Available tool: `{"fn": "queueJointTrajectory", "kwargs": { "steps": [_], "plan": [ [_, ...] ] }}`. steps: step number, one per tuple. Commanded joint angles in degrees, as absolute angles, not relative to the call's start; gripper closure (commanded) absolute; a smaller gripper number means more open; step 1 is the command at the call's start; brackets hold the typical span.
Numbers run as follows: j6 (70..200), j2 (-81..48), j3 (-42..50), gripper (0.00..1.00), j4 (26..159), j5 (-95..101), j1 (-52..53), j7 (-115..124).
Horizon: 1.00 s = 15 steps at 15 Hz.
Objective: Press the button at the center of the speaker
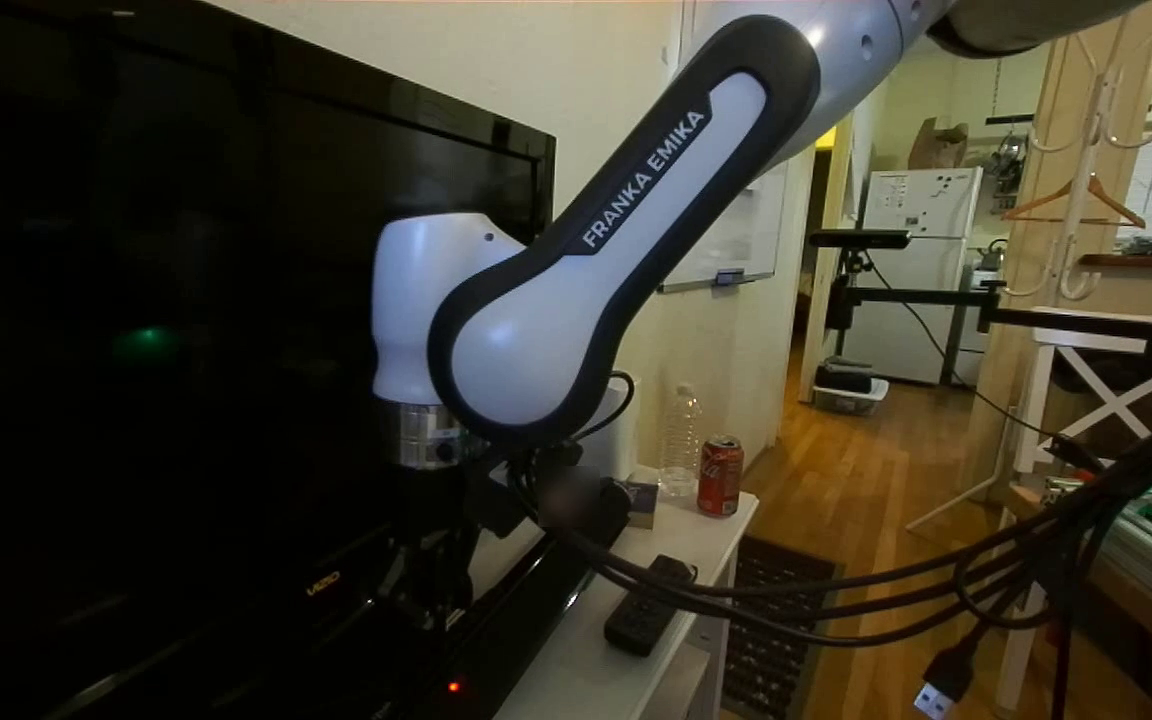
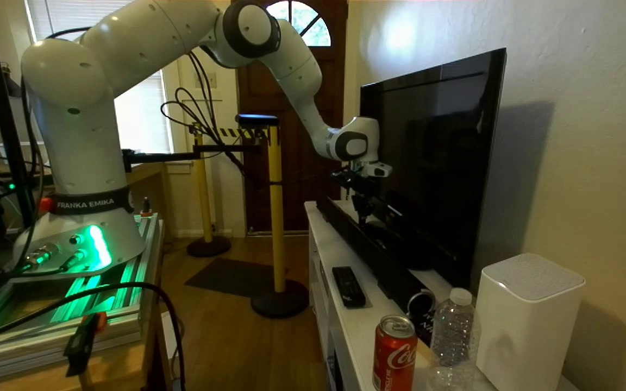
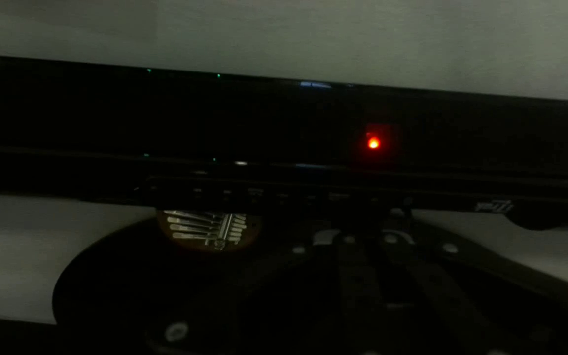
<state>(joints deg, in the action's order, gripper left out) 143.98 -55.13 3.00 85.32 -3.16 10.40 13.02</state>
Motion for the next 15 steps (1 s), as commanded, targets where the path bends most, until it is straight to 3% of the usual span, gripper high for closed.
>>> {"fn": "queueJointTrajectory", "kwargs": {
  "steps": [1, 6, 15],
  "plan": [
    [147.97, -55.22, 3.18, 0.99, 85.03, -2.81, 10.39, 15.47],
    [150.81, -54.37, 3.8, 0.99, 85.52, -2.72, 10.79, 16.48],
    [144.33, -54.71, 4.14, 0.99, 85.02, -1.97, 11.28, 16.78]
  ]
}}
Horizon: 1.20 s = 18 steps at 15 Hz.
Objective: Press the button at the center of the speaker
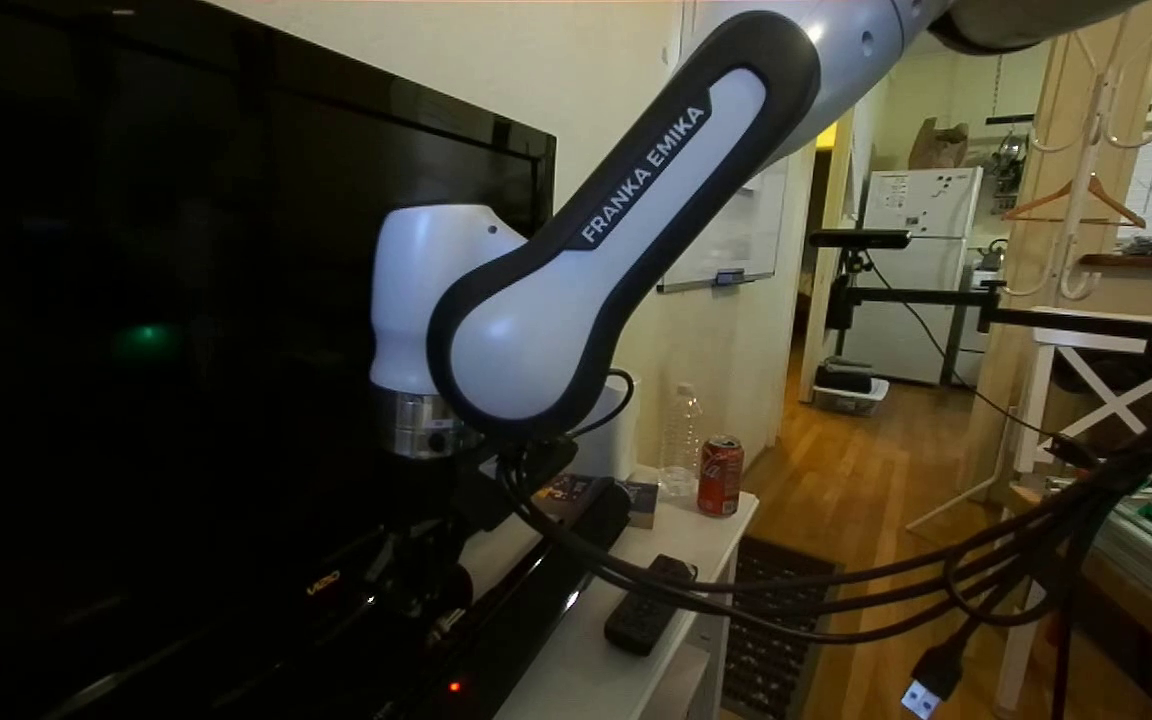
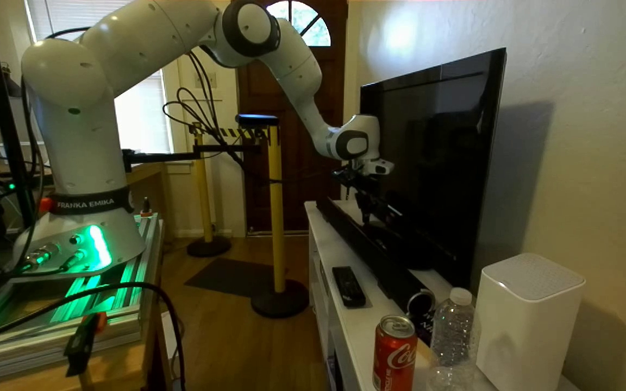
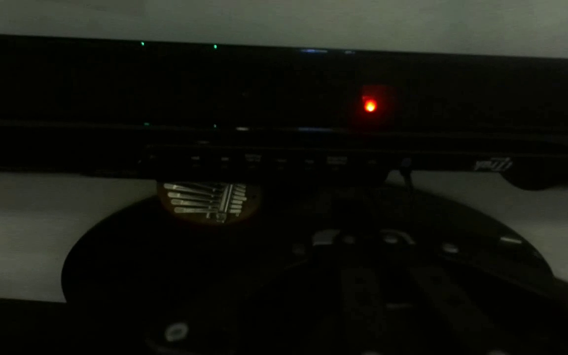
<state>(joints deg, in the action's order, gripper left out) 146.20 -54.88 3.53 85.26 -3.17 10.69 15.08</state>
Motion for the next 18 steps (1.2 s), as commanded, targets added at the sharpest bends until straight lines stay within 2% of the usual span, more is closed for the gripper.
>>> {"fn": "queueJointTrajectory", "kwargs": {
  "steps": [1, 11, 18],
  "plan": [
    [143.79, -54.8, 4.25, 0.99, 84.91, -1.86, 11.36, 16.85],
    [142.19, -56.98, 3.72, 0.99, 83.67, -1.87, 11.26, 16.35],
    [135.24, -62.0, -2.52, 0.99, 79.56, -3.81, 6.59, 6.97]
  ]
}}
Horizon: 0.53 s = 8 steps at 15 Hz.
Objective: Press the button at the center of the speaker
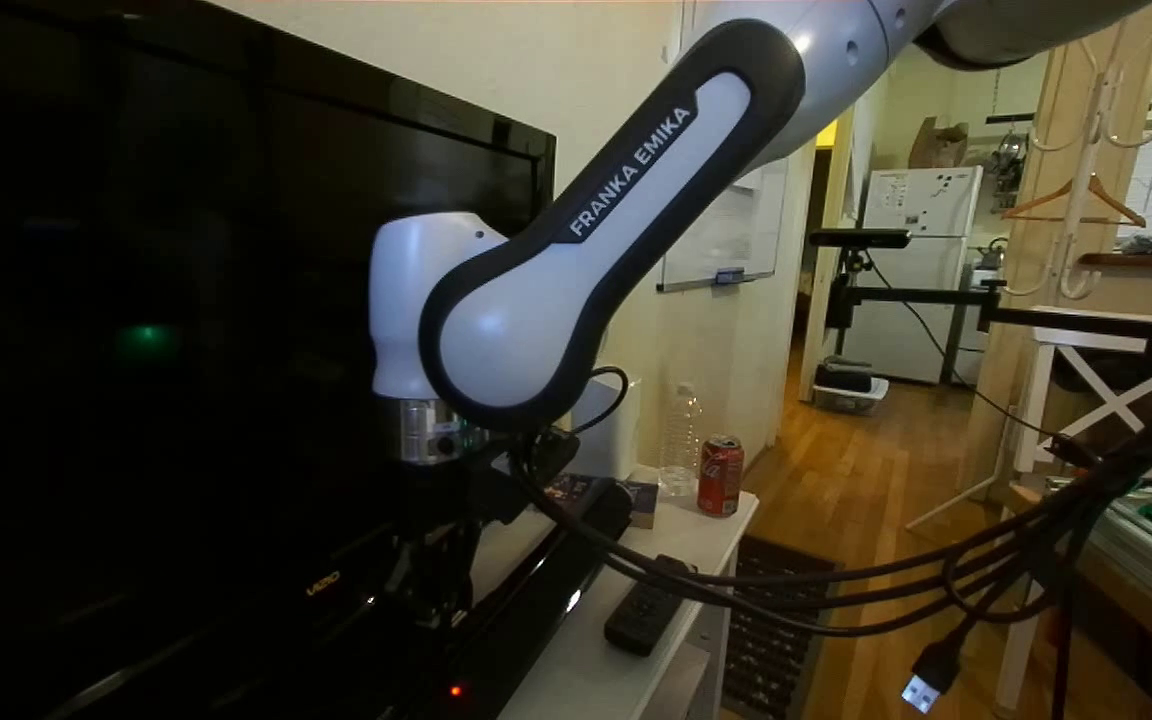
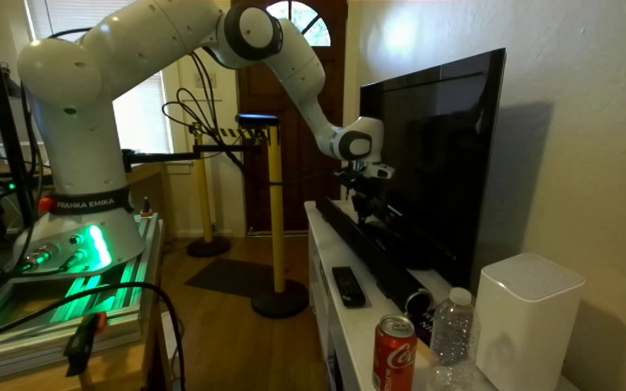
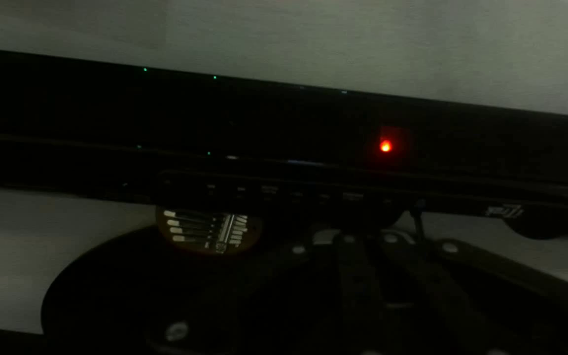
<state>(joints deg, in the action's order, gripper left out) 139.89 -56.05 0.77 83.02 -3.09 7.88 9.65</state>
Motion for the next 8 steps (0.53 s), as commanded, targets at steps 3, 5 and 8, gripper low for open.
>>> {"fn": "queueJointTrajectory", "kwargs": {
  "steps": [3, 5, 8],
  "plan": [
    [137.77, -58.62, 0.89, 0.99, 79.88, -2.32, 8.15, 11.45],
    [140.24, -55.41, 2.6, 0.99, 82.74, -1.91, 9.01, 14.2],
    [143.71, -51.35, 4.6, 0.99, 87.12, -2.19, 10.02, 17.9]
  ]
}}
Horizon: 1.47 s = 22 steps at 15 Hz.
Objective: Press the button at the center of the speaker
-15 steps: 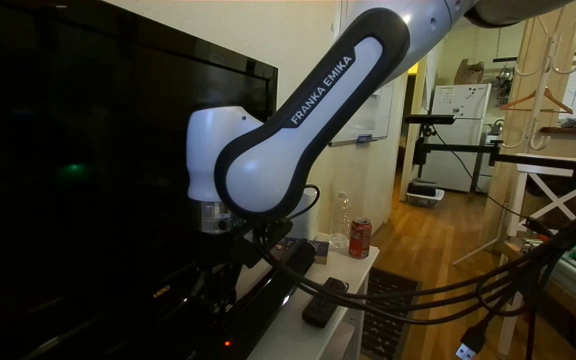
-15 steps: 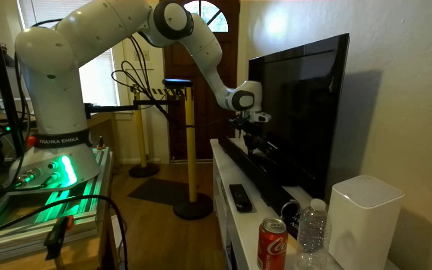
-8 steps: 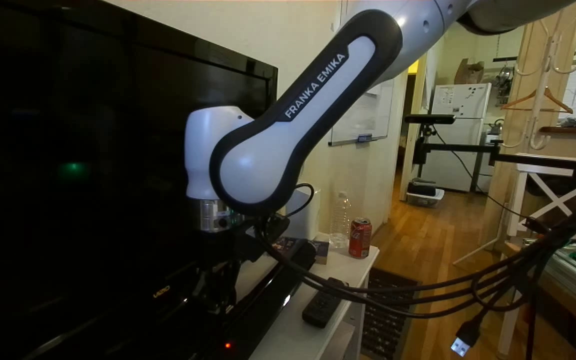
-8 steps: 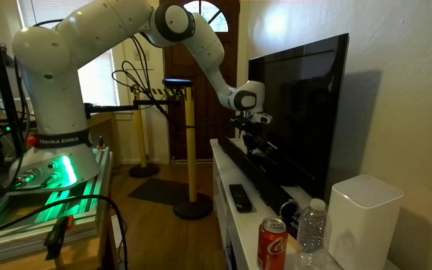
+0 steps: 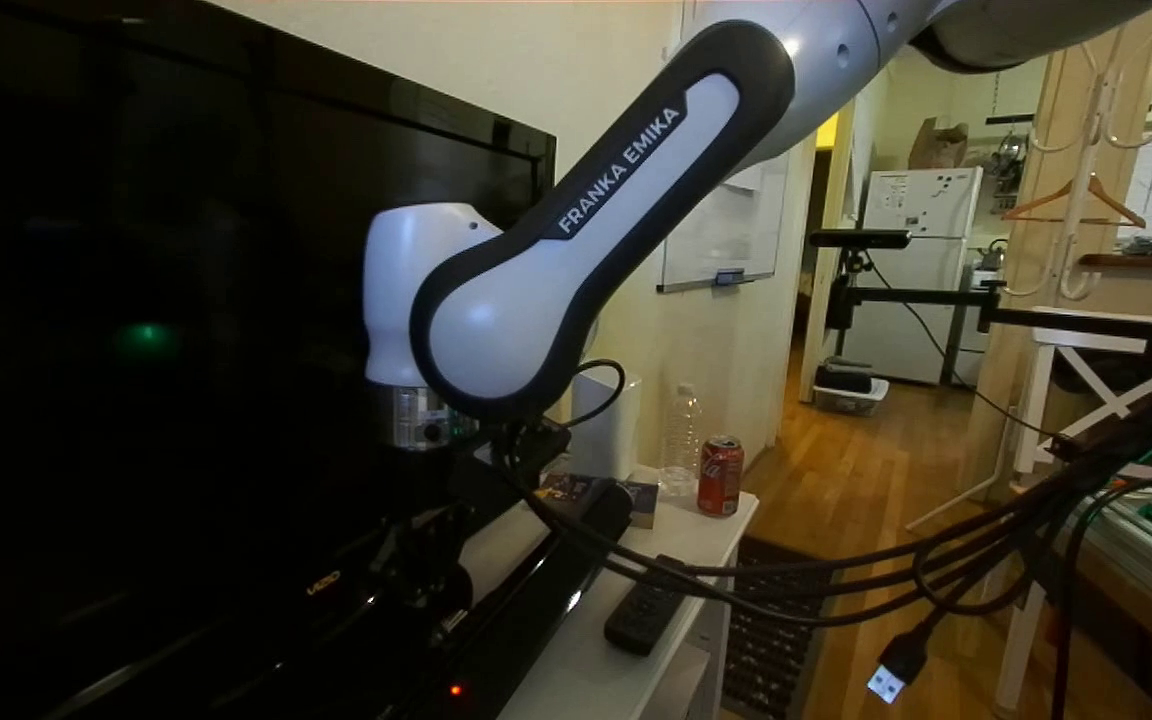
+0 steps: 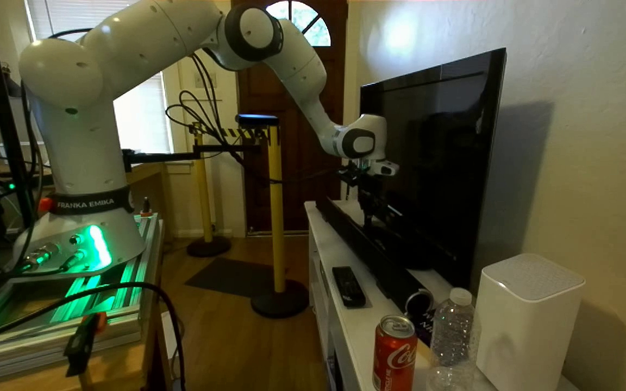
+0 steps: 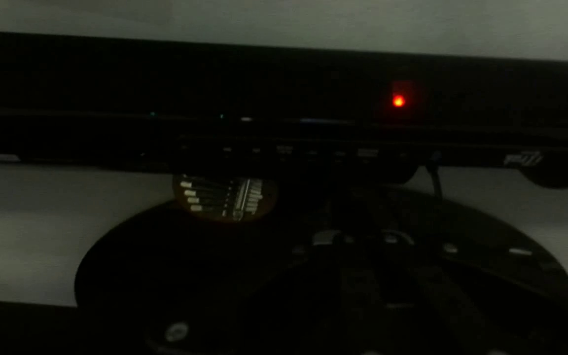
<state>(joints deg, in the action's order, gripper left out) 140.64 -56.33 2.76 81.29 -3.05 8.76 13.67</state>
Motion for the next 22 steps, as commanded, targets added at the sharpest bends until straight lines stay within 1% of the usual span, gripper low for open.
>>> {"fn": "queueJointTrajectory", "kwargs": {
  "steps": [1, 4, 5, 6, 9, 15, 22],
  "plan": [
    [143.74, -50.3, 5.17, 0.99, 88.22, -2.17, 10.4, 18.9],
    [141.81, -45.25, 3.48, 0.99, 92.87, -3.79, 9.38, 18.86],
    [140.76, -42.85, 1.93, 0.76, 95.03, -4.84, 8.45, 17.49],
    [140.35, -40.02, 1.15, 0.74, 97.82, -5.17, 8.19, 16.74],
    [140.84, -31.52, -0.17, 0.74, 105.79, -6.03, 8.13, 17.06],
    [137.56, -15.12, 0.67, 0.74, 119.76, -3.46, 8.78, 18.79],
    [134.99, -5.8, -0.47, 0.74, 127.35, -3.49, 7.41, 17.88]
  ]
}}
